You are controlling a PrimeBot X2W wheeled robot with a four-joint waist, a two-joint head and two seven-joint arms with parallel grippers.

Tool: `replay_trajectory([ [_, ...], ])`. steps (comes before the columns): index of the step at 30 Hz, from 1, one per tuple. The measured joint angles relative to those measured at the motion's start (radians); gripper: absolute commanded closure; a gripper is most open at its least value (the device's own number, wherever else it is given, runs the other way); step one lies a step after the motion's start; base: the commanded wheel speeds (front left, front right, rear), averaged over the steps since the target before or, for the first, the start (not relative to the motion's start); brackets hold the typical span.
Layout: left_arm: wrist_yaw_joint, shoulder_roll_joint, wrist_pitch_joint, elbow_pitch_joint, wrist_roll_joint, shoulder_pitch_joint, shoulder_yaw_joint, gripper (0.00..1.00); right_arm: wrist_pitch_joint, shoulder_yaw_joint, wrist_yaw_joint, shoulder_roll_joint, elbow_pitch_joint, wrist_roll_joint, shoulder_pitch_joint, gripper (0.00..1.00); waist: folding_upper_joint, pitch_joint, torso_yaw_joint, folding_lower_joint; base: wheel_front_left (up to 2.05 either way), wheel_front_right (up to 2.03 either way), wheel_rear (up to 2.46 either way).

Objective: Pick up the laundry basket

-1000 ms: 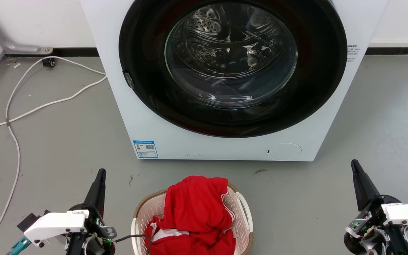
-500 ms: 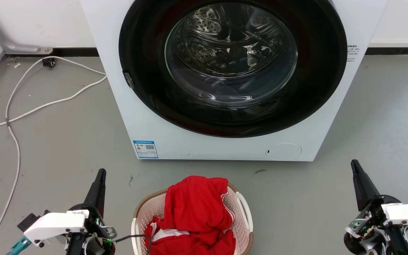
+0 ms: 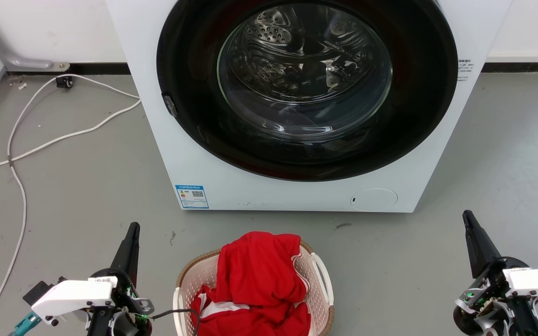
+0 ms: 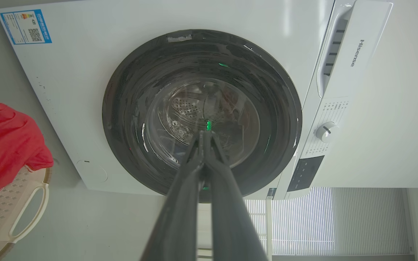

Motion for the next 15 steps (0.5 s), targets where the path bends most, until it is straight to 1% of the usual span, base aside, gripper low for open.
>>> replay_trajectory([
  [6,0.001,-0.003,-0.002,0.024,0.0,0.018,-0.004,1.0,0.0,0.0,0.0,0.002,0.024,0.0,0.019,1.0,0.0,0.0,0.0,0.0,0.0,0.0,0.0],
  [7,0.001,-0.004,-0.002,0.033,0.0,0.028,-0.006,0.0,0.0,0.0,0.0,0.003,0.032,0.0,0.029,0.0,0.0,0.0,0.0,0.0,0.0,0.0,0.0],
  [10,0.002,-0.006,-0.011,0.044,0.003,0.047,-0.009,0.0,-0.01,0.001,0.0,0.004,0.047,-0.004,0.051,0.0,0.0,0.0,0.0,0.0,0.0,0.0,0.0],
  [11,0.002,-0.006,-0.025,0.032,0.036,0.047,-0.01,0.0,-0.023,0.001,0.0,0.004,0.041,-0.034,0.051,0.0,0.0,0.001,0.0,0.0,0.0,0.0,0.0],
  [15,0.002,-0.006,-0.045,0.009,0.105,0.047,-0.009,0.0,-0.044,0.002,0.0,0.004,0.013,-0.116,0.052,0.0,0.0,0.002,-0.001,0.0,0.0,0.0,0.0],
])
